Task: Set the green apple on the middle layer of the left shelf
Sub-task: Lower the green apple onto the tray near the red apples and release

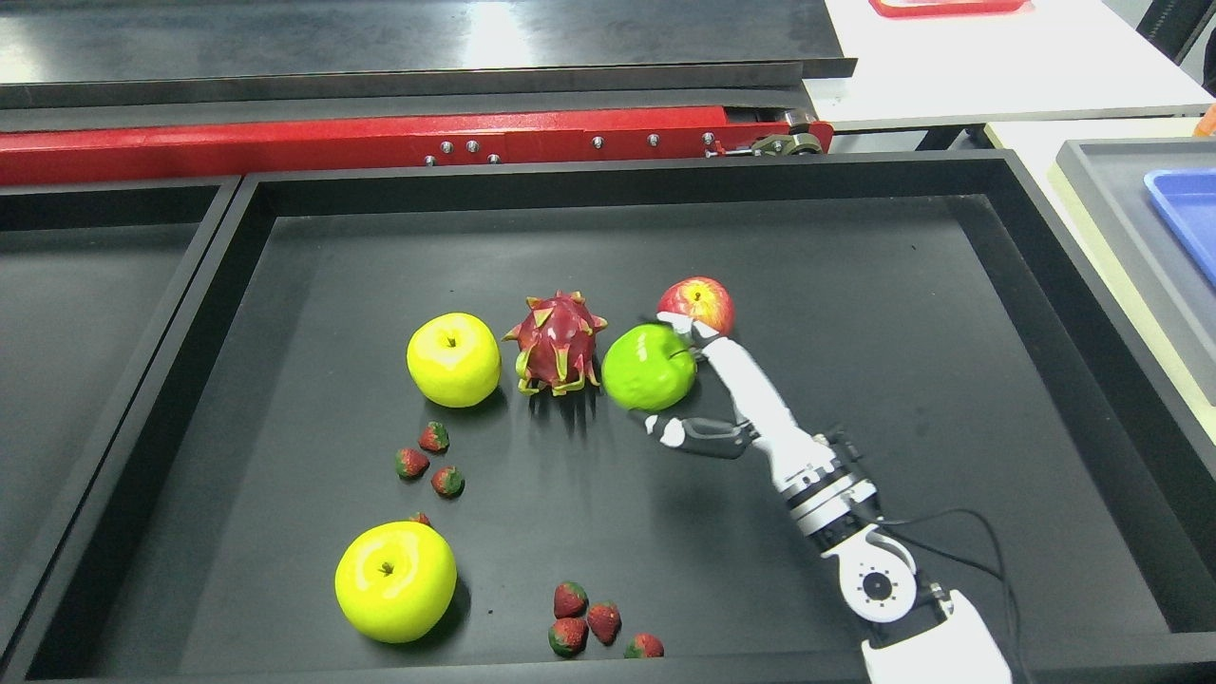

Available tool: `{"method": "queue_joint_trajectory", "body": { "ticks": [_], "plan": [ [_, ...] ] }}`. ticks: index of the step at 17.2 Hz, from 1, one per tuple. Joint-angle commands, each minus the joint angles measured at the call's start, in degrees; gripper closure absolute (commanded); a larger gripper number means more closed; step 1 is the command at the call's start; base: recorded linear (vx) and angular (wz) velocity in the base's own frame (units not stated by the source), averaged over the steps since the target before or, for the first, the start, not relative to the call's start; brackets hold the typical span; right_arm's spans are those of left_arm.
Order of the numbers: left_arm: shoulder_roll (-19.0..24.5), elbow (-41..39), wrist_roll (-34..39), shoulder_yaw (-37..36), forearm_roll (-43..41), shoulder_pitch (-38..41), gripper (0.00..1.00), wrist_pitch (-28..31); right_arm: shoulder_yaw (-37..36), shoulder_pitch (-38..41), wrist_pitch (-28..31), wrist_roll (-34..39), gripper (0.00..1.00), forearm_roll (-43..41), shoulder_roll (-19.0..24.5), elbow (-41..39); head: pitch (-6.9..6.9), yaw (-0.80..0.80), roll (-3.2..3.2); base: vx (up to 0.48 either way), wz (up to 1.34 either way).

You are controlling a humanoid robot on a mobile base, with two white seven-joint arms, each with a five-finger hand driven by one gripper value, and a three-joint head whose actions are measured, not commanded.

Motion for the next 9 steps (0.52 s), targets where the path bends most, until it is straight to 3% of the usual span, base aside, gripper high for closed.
{"method": "queue_joint_trajectory", "body": {
  "ticks": [1,5,6,7,8,9],
  "plan": [
    [1.00,-0.01,0.00,0.00,-0.01,0.00,0.00,0.01,6.80,-0.49,-0.45,3.18,0.93,-0.20,1.09,0.86,0.00,0.00,0.00,0.000,0.00],
    [1.00,-0.01,0.00,0.00,-0.01,0.00,0.00,0.01,7.14,-0.40,-0.63,9.32,0.89,-1.35,1.44,0.68,0.00,0.00,0.00,0.000,0.00],
    [1.00,-0.01,0.00,0.00,-0.01,0.00,0.00,0.01,7.15,-0.49,-0.29,9.77,0.81,-1.35,1.61,0.68,0.00,0.00,0.00,0.000,0.00],
    [1.00,-0.01,0.00,0.00,-0.01,0.00,0.00,0.01,6.71,-0.66,0.07,9.60,0.52,-1.44,1.62,0.68,0.00,0.00,0.00,0.000,0.00],
    [1.00,-0.01,0.00,0.00,-0.01,0.00,0.00,0.01,6.53,-0.75,0.33,9.60,0.01,-1.53,1.62,0.68,-0.01,0.00,0.00,0.000,0.00],
    [1.00,-0.01,0.00,0.00,-0.01,0.00,0.00,0.01,5.49,-0.66,0.51,9.60,0.00,-1.88,1.44,0.60,0.00,0.00,0.00,0.000,0.00]
  ]
}}
